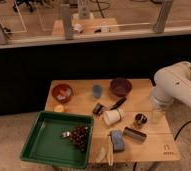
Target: Place eraser in tray
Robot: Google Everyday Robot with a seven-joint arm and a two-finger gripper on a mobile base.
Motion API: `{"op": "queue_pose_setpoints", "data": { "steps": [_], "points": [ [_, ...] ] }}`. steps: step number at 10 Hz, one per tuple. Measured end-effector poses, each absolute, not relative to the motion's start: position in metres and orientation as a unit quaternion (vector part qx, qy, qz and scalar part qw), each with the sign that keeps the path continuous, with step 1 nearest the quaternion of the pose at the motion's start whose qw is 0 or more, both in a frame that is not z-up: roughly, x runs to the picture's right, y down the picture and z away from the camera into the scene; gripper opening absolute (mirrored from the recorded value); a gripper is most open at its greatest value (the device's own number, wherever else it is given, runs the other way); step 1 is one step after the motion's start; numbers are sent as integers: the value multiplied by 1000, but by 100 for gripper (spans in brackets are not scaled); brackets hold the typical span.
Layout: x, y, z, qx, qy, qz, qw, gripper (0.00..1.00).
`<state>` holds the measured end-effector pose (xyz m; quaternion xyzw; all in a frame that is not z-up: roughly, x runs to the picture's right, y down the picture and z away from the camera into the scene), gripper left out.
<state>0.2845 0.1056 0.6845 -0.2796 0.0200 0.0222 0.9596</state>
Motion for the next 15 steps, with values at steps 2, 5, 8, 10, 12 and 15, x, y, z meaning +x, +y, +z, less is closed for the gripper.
{"op": "queue_pose_setpoints", "data": {
  "steps": [2, 5, 8, 10, 12, 15],
  "points": [
    [285, 106, 684, -280, 20, 22, 960, 80],
    [286, 103, 687, -284, 5, 23, 958, 80],
    [292, 111, 686, -301, -25, 20, 953, 80],
    [294, 128, 668, -305, -36, 13, 951, 80],
    [297, 148, 652, -303, -44, 14, 952, 80],
    [295, 150, 651, -303, -45, 13, 952, 80]
  ]
}}
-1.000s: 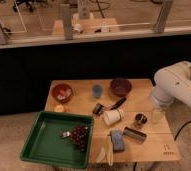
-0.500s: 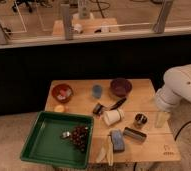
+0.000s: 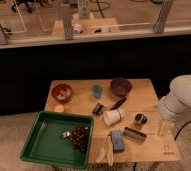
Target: Place eraser in tray
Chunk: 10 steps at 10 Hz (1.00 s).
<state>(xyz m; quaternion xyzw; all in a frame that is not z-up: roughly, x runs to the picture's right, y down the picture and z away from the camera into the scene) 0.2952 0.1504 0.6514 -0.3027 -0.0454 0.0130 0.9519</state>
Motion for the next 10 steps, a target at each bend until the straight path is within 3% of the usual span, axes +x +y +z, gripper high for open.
{"op": "queue_pose_setpoints", "data": {
  "steps": [10],
  "points": [
    [250, 223, 668, -317, -87, 104, 939, 80]
  ]
}}
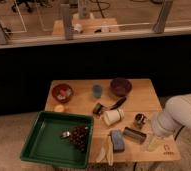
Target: Place eraser in tray
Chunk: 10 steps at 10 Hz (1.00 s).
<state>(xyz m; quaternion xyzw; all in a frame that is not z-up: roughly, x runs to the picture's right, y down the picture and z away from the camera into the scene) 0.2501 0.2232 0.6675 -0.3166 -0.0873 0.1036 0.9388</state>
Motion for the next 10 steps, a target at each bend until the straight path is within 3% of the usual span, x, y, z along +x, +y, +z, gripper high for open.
{"op": "queue_pose_setpoints", "data": {
  "steps": [10],
  "points": [
    [236, 264, 723, -325, -153, 117, 926, 80]
  ]
}}
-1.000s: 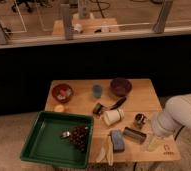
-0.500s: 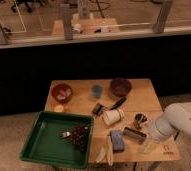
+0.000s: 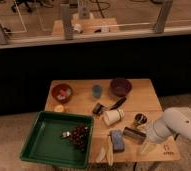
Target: Place eraser in tray
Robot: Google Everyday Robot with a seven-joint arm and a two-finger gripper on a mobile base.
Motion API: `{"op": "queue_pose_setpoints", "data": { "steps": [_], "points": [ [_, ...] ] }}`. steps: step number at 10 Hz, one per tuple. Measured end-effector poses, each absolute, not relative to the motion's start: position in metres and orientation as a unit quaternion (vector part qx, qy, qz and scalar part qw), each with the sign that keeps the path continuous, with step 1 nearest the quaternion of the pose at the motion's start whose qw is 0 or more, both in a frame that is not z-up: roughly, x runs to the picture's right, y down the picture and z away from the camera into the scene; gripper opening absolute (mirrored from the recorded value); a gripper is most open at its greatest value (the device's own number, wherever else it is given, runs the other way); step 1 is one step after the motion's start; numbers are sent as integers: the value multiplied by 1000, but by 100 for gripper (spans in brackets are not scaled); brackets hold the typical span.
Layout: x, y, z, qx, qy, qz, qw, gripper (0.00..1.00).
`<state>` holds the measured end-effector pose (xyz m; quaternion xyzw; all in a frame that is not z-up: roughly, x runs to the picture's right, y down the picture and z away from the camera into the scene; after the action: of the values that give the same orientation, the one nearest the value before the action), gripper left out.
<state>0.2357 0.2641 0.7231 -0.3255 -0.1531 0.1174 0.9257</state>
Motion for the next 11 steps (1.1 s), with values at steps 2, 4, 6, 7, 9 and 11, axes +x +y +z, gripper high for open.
{"op": "queue_pose_setpoints", "data": {
  "steps": [2, 4, 6, 7, 9, 11],
  "points": [
    [230, 267, 734, -326, -161, 112, 925, 80],
    [225, 269, 743, -326, -165, 109, 924, 80],
    [220, 270, 754, -325, -169, 104, 925, 80],
    [217, 271, 759, -325, -168, 102, 925, 80],
    [213, 272, 768, -328, -168, 100, 924, 80],
    [210, 272, 775, -330, -166, 94, 924, 80]
  ]
}}
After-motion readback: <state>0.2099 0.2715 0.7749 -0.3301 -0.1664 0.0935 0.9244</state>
